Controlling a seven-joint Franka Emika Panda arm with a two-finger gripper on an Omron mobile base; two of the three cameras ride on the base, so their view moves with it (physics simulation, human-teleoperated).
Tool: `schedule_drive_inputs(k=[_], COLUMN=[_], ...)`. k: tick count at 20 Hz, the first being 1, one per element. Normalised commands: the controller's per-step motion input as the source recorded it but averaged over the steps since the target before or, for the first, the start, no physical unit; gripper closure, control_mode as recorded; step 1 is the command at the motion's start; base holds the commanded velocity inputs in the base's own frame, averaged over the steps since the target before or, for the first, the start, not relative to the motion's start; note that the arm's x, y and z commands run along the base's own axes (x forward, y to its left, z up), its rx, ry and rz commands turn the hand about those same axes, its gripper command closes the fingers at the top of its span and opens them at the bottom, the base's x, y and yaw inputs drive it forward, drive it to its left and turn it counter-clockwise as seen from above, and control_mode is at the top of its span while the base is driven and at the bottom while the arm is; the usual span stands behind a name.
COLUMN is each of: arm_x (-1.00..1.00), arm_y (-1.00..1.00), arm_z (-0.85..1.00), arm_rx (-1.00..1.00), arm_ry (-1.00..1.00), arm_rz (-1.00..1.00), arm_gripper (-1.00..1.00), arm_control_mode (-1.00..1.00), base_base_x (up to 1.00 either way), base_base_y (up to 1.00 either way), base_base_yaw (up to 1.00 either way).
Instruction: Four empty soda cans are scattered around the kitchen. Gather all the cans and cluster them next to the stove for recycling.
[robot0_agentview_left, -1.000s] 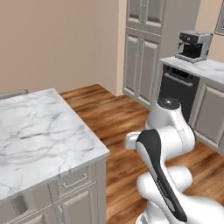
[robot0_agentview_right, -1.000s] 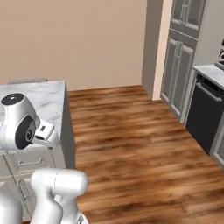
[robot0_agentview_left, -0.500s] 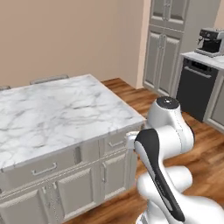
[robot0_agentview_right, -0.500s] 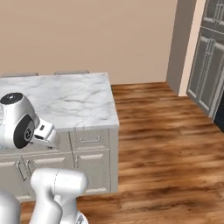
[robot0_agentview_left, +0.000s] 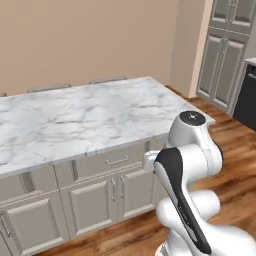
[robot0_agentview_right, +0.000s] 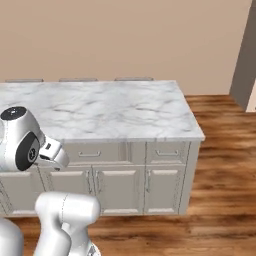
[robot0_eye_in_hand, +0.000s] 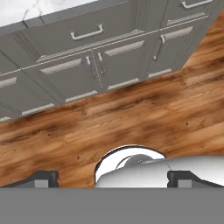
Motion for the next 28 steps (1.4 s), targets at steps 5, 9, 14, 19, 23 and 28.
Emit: schedule_drive_inputs(k=[5,9,14,19,23,28], arm_x=[0.0,0.0,0.0,0.0,0.0,0.0], arm_y=[0.0,0.0,0.0,0.0,0.0,0.0], arm_z=[0.0,0.0,0.0,0.0,0.0,0.0], arm_rx=[0.0,0.0,0.0,0.0,0.0,0.0], arm_ry=[0.0,0.0,0.0,0.0,0.0,0.0], arm_rz=[0.0,0.0,0.0,0.0,0.0,0.0], arm_gripper=[-1.0,-1.0,-1.0,-1.0,-1.0,-1.0], arm_control_mode=[1.0,1.0,1.0,1.0,1.0,1.0], base_base_x=[0.08,0.32,0.85,0.97,0.28,-0.24], base_base_y=[1.0,1.0,1.0,1.0,1.0,0.98], base_base_yaw=[0.02,-0.09,-0.34,-0.5,-0.26,-0.28])
